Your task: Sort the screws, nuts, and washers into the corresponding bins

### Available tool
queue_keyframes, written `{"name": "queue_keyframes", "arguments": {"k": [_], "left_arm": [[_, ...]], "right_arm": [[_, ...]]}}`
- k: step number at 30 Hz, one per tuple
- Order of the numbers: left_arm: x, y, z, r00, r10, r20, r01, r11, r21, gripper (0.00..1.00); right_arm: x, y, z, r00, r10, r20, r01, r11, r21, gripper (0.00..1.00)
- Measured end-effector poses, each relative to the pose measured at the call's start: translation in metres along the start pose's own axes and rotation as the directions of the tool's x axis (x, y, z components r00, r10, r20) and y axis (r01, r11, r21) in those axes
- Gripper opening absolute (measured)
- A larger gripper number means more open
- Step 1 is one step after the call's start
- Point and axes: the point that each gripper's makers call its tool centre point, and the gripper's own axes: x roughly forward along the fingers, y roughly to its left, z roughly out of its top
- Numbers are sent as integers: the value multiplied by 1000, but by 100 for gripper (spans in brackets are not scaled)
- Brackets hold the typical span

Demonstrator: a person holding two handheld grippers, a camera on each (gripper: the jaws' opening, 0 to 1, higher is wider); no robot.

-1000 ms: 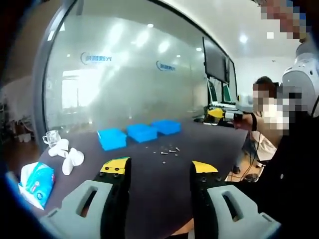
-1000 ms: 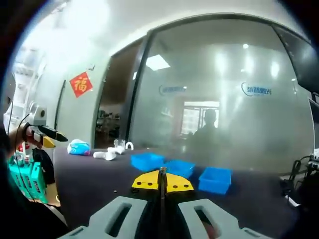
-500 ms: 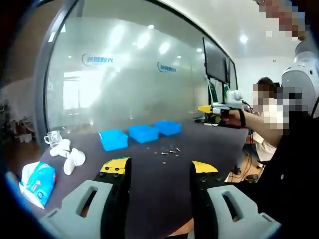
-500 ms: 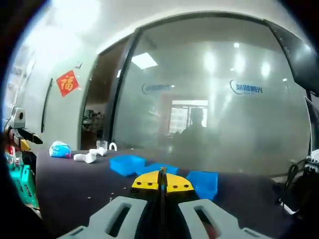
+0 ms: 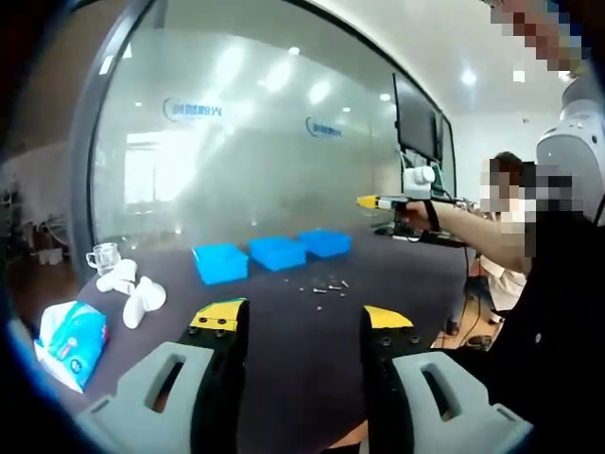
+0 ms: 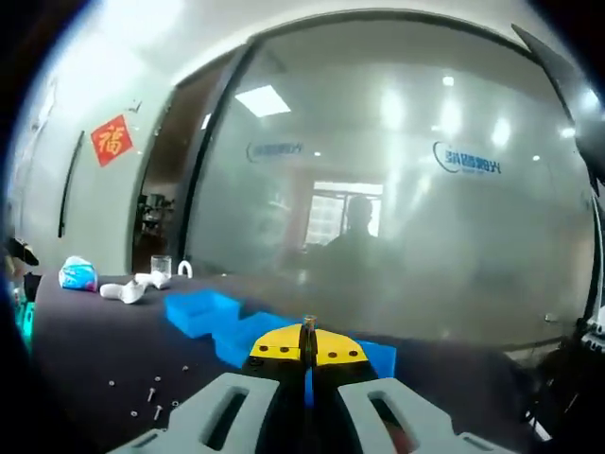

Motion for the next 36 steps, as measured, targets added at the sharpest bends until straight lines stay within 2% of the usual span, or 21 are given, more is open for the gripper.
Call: {"name": "queue_keyframes", "arguments": {"k": [5,10,15,26,31,36], "left_arm": [[0,1,3,1000,-2,10,2,1000,-10,46],[0,2,3,1000,0,9,0,1000,-16,46],[1,3,4,1000,6,10,-6,1000,-14,46],[2,2,7,1000,8,12,-8,1000,-12,46],[0,2,8,1000,13,18,-12,1000,-14,46],[-2,1,9,1000,15,20,-15,1000,-13,46]], "right_arm": [[34,-15,-10,999,-22,-45,24,999,49,0],[50,-30,-17,995,-65,-72,67,997,29,0],[66,-35,-22,993,-67,-98,72,996,47,0],[92,-44,-41,983,-101,-155,105,994,19,0],[99,-49,-44,979,-125,-164,128,992,7,0],[104,-48,-45,979,-115,-166,118,993,7,0]]}}
